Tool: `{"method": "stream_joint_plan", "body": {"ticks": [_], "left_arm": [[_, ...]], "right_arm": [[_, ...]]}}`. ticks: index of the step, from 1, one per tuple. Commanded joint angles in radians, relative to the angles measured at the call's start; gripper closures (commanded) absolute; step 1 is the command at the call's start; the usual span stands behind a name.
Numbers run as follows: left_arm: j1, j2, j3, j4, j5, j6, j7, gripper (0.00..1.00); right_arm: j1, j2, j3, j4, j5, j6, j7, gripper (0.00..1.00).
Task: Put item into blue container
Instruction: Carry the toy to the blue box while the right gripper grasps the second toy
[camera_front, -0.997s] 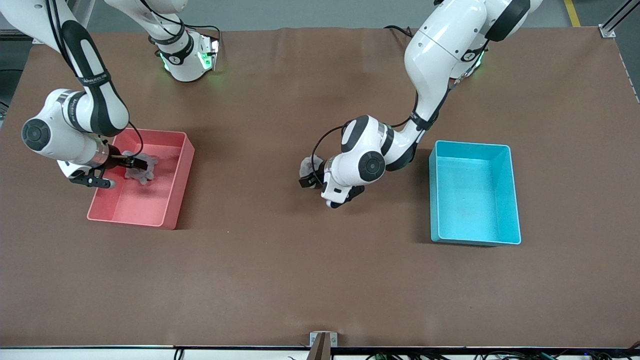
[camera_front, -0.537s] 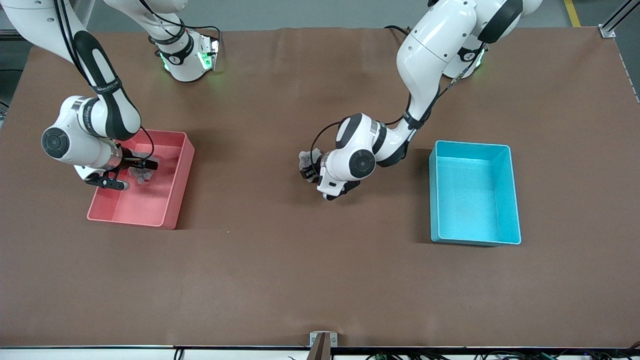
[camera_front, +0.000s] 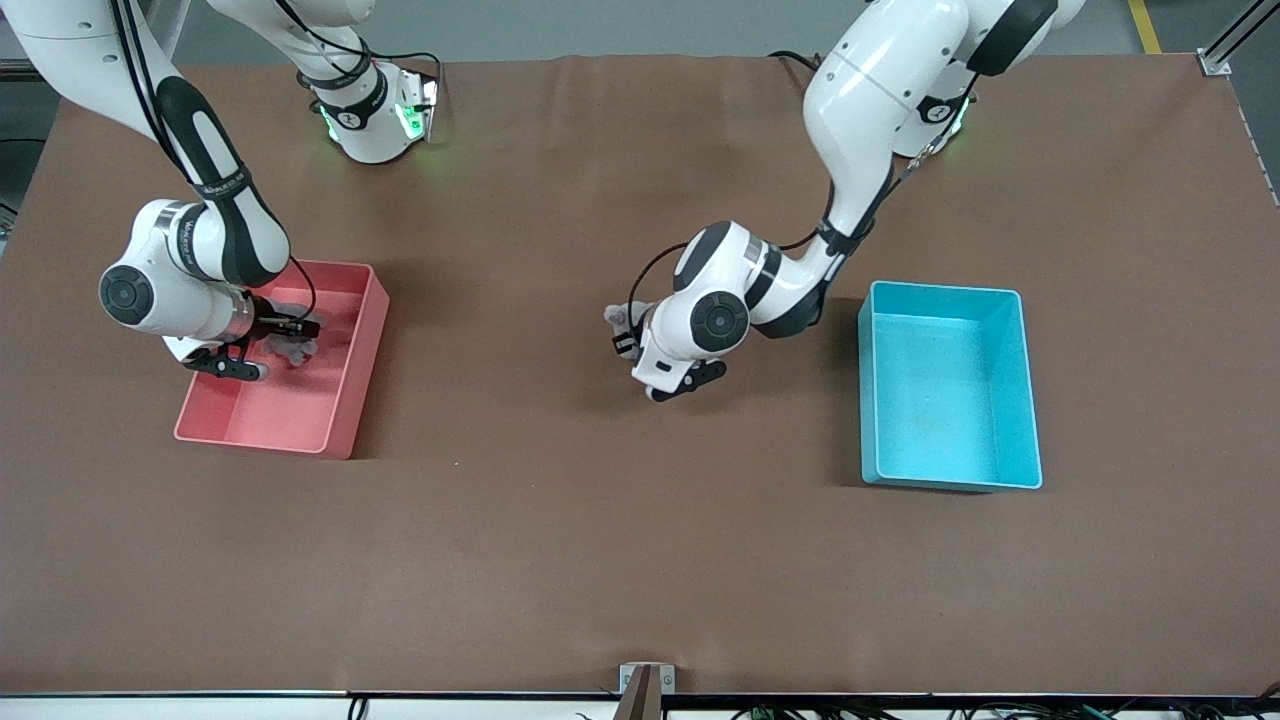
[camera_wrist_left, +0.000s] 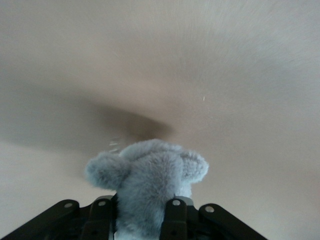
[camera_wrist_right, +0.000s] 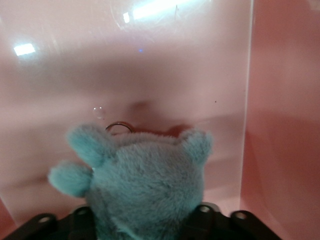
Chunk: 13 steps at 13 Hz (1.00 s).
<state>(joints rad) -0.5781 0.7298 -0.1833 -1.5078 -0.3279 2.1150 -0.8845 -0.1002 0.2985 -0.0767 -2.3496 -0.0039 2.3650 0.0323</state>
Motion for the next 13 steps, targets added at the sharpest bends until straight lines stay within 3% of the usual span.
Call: {"method": "stream_joint_plan", "body": {"ticks": [1,2,4,6,10,13], "left_arm": [[0.067,-0.203,0.005,-0.020,0.125,-0.192,0.065,0.87],[0.096,-0.258,0.005,-0.022,0.133,-0.257,0.132,0.87],[0.176,-0.357,0.007,-0.032,0.171,-0.332,0.260,0.87],[0.193,-0.424,0.004,-0.069,0.339,-0.374,0.340,0.87],[0.286,-0.464,0.001,-0.178,0.420,-0.308,0.421,0.90],[0.403,-0.532,-0.002,-0.326,0.420,-0.157,0.618,0.88]], "right_arm": [[0.007,-0.009,-0.002,-0.002,0.005,-0.016,0.017,0.88],[0.005,-0.010,0.000,0.003,0.005,-0.019,0.018,0.95],[0.010,-0.031,0.005,0.026,0.005,-0.064,0.066,0.98],[0.036,-0.065,0.006,0.110,0.005,-0.206,0.110,0.98],[0.094,-0.131,0.017,0.266,0.059,-0.441,0.185,0.98],[0.241,-0.179,0.018,0.352,0.100,-0.507,0.433,0.98]]}}
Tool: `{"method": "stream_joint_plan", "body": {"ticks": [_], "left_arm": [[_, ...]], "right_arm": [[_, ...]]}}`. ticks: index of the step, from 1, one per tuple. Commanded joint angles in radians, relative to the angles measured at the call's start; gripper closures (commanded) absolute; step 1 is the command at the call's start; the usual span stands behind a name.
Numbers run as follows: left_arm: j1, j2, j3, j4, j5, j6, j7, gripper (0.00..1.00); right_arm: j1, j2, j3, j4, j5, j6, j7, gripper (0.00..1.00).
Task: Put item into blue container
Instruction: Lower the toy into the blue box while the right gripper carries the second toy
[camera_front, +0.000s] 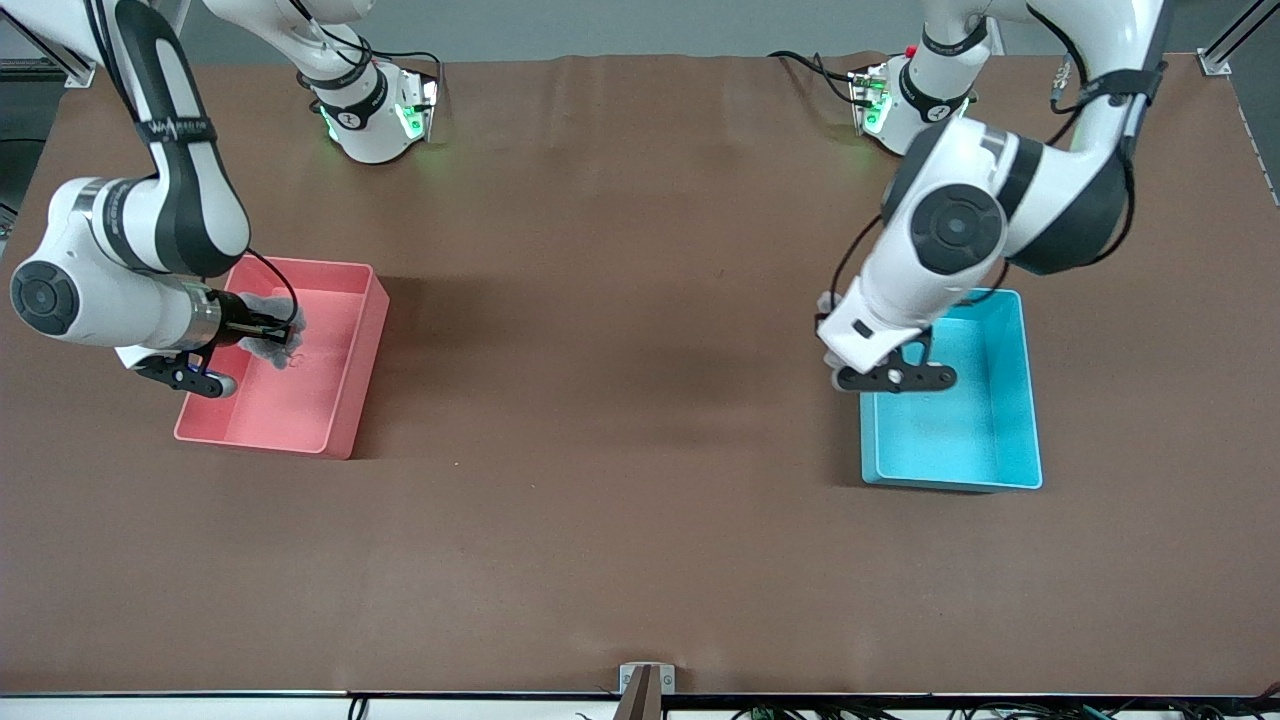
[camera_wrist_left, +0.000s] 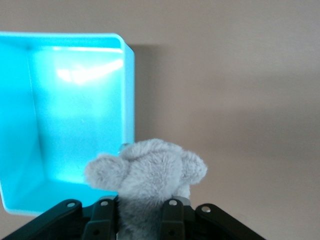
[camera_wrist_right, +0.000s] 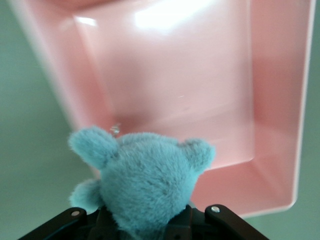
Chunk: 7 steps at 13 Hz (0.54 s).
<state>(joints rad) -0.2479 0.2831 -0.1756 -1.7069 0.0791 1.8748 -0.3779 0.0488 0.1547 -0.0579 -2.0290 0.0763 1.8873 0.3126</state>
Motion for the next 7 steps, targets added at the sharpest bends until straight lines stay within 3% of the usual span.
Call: {"method": "stream_joint_plan", "body": {"ticks": [1,5,7], "left_arm": [[0.097,-0.097,-0.010,-0.158,0.013,0.110,0.152,0.88],[0.185,-0.088,-0.008,-0.270,0.019,0.245,0.224,0.88],[0.212,-0.072,-0.008,-0.327,0.097,0.317,0.250,0.88]], "right_arm": [[0.161,-0.044,0.000,0.044,0.022,-0.024,0.236,0.98],[0.365,-0.005,-0.002,0.144,0.063,0.008,0.517,0.98],[0.437,0.050,-0.003,0.144,0.091,0.131,0.626,0.98]]}}
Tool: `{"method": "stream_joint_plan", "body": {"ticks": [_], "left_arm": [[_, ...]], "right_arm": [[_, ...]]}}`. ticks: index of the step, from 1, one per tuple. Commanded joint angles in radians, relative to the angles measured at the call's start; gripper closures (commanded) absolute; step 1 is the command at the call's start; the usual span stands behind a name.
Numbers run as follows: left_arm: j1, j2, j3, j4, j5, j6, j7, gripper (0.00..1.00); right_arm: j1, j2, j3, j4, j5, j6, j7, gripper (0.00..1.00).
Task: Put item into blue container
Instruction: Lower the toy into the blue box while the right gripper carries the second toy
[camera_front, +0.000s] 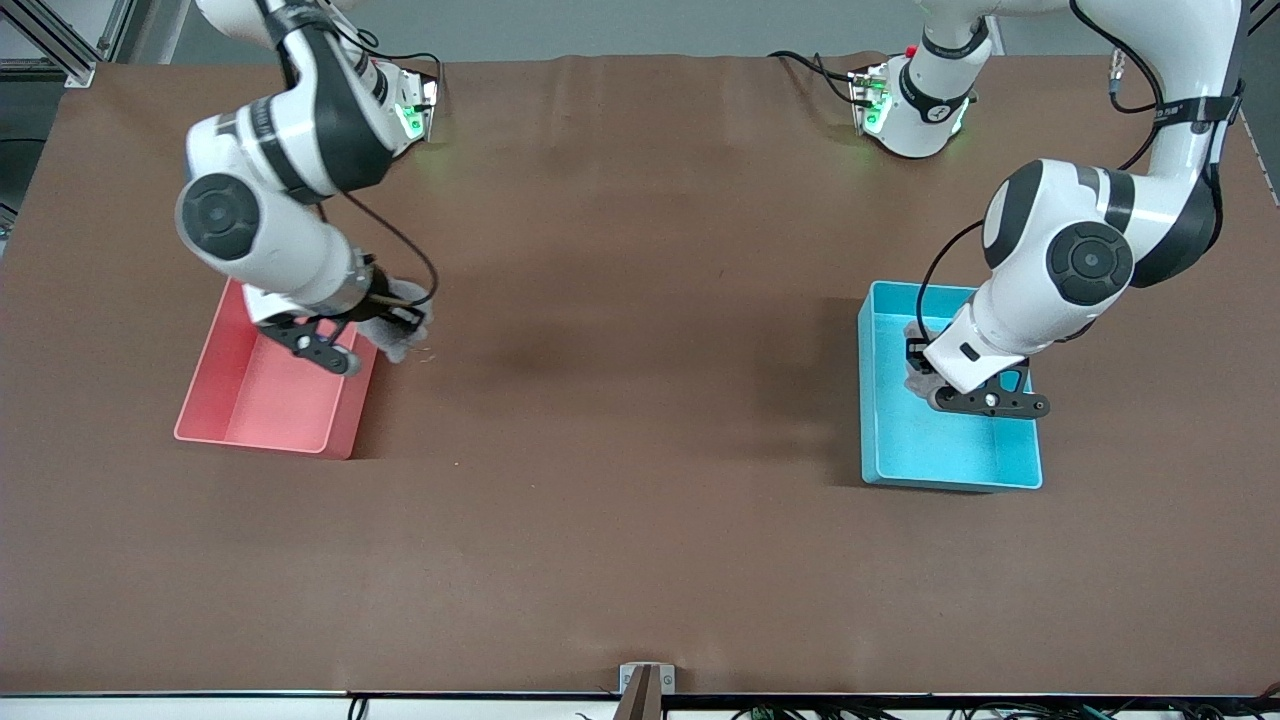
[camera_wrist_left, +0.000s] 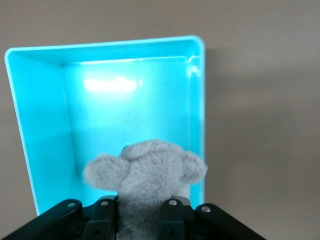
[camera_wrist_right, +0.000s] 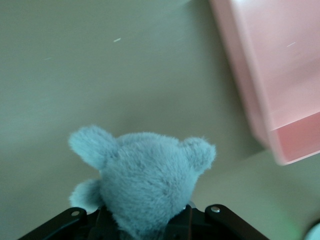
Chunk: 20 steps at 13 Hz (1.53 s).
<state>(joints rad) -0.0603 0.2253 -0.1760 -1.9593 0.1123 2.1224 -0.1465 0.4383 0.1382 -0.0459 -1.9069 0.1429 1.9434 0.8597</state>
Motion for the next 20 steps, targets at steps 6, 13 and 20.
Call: {"method": "stream_joint_plan", "body": {"ticks": [6,13,20], "left_arm": [[0.109,0.092,-0.010,-0.081,0.142,0.155,0.091,0.88],[0.164,0.203,-0.008,-0.076,0.208,0.238,0.097,0.88],[0.166,0.247,-0.010,-0.067,0.208,0.251,0.075,0.75]], "right_arm": [[0.304,0.297,-0.017,0.040,0.014,0.377,0.375,0.98],[0.402,0.543,-0.022,0.284,-0.035,0.411,0.593,0.98],[0.390,0.626,-0.022,0.359,-0.042,0.410,0.593,0.00]]}}
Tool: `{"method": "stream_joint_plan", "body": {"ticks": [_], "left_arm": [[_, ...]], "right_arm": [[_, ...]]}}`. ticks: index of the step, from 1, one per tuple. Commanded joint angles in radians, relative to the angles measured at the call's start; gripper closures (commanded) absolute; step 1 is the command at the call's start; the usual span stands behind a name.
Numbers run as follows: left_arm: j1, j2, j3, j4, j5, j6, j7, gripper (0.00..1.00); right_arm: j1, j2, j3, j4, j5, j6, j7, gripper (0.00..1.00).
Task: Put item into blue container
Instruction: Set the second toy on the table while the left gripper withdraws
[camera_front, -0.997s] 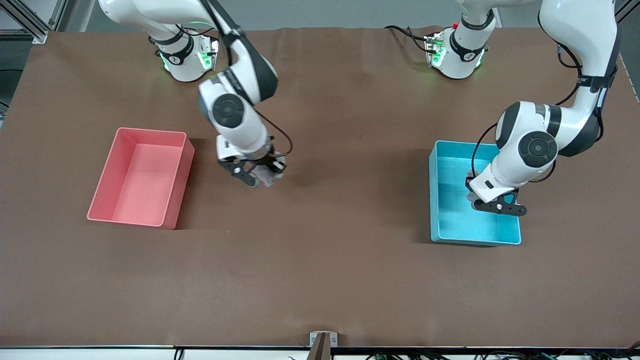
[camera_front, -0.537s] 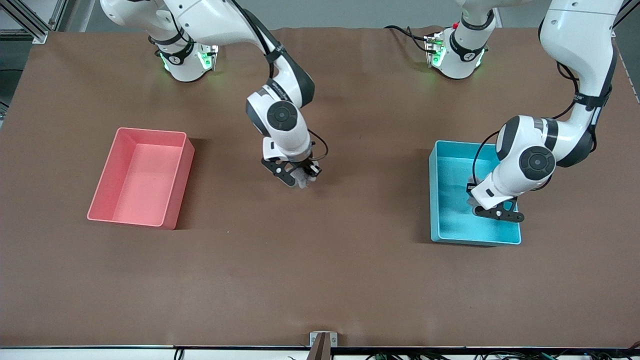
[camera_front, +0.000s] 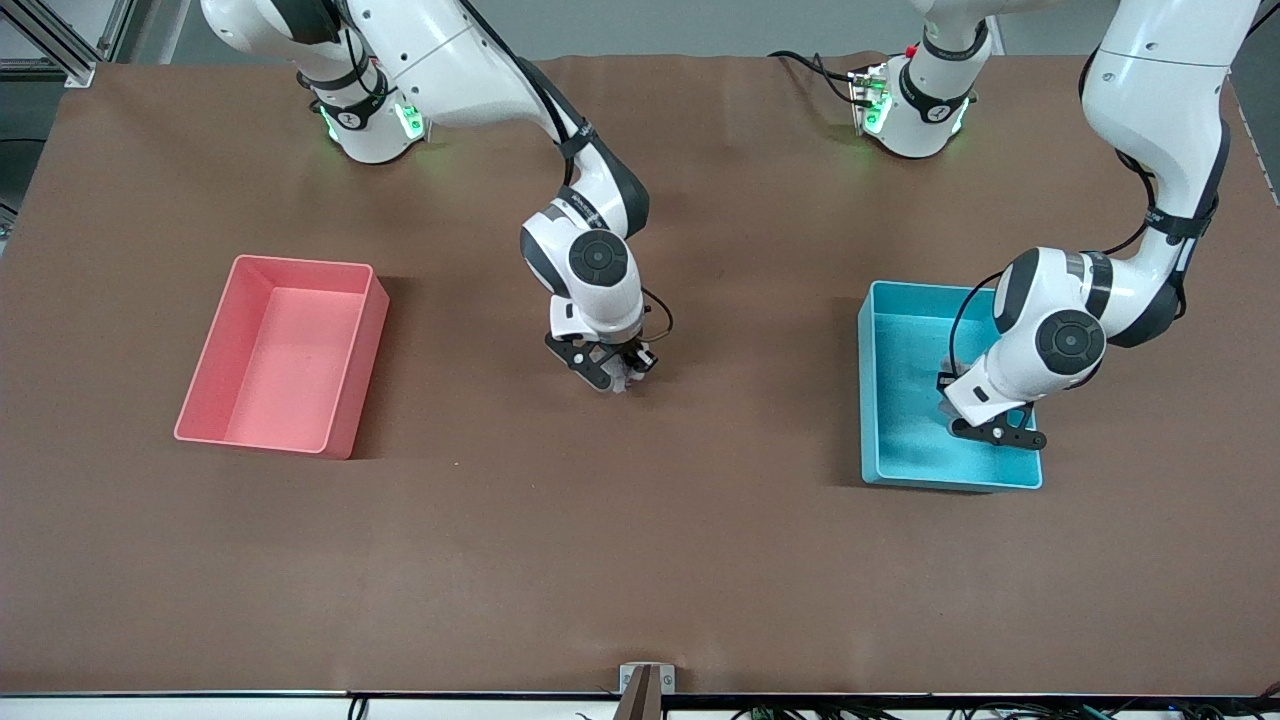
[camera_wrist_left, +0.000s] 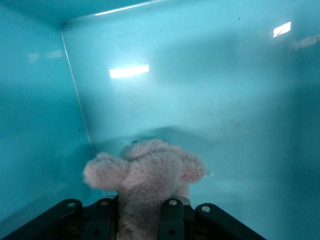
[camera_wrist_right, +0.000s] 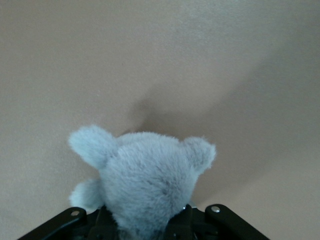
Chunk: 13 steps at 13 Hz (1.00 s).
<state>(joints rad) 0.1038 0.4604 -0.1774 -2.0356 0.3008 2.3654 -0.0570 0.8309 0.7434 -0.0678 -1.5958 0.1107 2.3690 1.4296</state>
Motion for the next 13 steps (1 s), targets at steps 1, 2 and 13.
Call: {"method": "stream_joint_plan", "body": {"ticks": [1,2,13], "left_arm": [[-0.001,0.012,-0.008,0.009,0.020,0.008,-0.017,0.59],[-0.001,0.008,-0.008,0.011,0.020,0.006,-0.018,0.48],[-0.015,-0.032,-0.154,0.315,-0.089,-0.404,-0.150,0.00]], "right_arm": [[-0.003,0.016,0.000,0.051,-0.009,-0.017,0.015,0.00],[-0.009,0.011,-0.001,0.071,-0.006,-0.028,0.008,0.00],[-0.218,-0.249,-0.001,0.047,-0.009,-0.455,-0.518,0.00]]}}
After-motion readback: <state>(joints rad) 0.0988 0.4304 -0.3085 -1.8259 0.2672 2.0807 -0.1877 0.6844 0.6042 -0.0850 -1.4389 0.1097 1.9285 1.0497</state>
